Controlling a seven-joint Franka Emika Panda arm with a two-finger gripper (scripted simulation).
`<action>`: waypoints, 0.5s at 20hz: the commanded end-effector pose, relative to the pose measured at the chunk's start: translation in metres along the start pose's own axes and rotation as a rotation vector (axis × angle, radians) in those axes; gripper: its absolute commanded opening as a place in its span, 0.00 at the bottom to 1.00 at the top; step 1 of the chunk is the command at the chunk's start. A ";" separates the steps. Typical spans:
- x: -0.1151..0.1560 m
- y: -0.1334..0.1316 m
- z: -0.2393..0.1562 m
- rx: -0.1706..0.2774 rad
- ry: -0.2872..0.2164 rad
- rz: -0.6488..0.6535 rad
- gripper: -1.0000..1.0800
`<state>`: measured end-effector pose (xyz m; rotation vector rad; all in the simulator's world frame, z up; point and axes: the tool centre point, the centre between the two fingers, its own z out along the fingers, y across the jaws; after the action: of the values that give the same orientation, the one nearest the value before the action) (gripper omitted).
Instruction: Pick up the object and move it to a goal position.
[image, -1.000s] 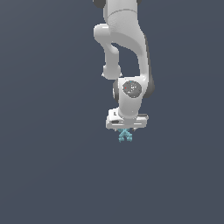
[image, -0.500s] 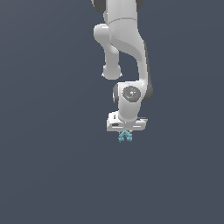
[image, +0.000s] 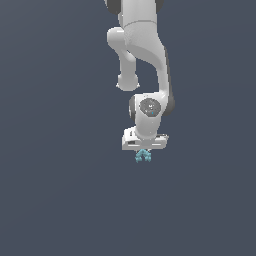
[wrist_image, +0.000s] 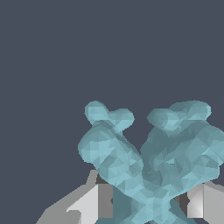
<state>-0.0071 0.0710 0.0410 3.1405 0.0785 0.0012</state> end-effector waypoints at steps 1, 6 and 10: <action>-0.001 0.000 -0.002 0.000 0.000 0.000 0.00; -0.005 -0.004 -0.014 0.000 0.000 0.000 0.00; -0.012 -0.009 -0.032 0.000 0.000 0.000 0.00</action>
<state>-0.0173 0.0774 0.0655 3.1403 0.0779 -0.0004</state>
